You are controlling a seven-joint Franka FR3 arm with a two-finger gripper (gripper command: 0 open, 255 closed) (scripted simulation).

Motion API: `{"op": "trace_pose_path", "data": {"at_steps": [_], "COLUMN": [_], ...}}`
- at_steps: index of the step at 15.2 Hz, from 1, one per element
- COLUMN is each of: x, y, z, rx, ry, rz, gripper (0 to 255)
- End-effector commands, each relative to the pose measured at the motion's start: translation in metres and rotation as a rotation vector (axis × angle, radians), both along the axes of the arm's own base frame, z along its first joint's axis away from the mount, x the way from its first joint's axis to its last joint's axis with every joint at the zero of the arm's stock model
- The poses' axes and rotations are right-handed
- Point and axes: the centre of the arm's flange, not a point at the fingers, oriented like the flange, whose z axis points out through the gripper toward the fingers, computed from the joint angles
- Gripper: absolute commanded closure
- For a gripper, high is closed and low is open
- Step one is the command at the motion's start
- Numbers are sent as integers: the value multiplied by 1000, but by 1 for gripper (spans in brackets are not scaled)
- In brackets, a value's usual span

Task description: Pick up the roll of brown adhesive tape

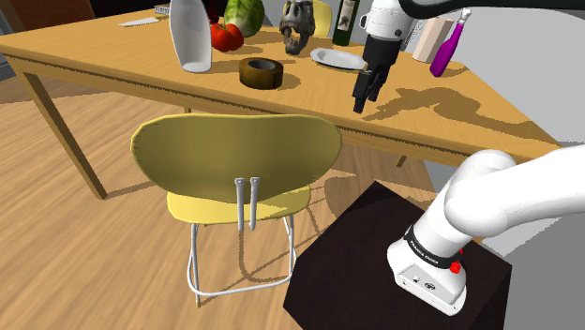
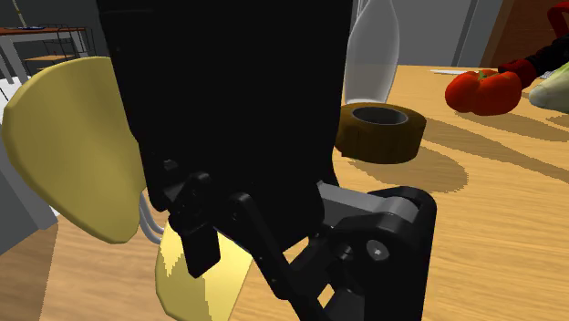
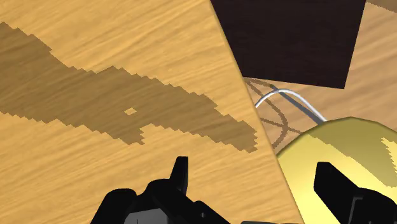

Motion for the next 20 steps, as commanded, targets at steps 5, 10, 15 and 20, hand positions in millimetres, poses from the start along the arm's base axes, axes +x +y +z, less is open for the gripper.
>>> {"op": "trace_pose_path", "data": {"at_steps": [5, 10, 15, 20], "x": [49, 111, 172, 233], "y": [20, 44, 69, 94], "z": [5, 12, 18, 24], "rx": [1, 2, 3, 4], "ry": [3, 7, 10, 14], "rz": [2, 5, 8, 11], "gripper": [0, 0, 0, 0]}}
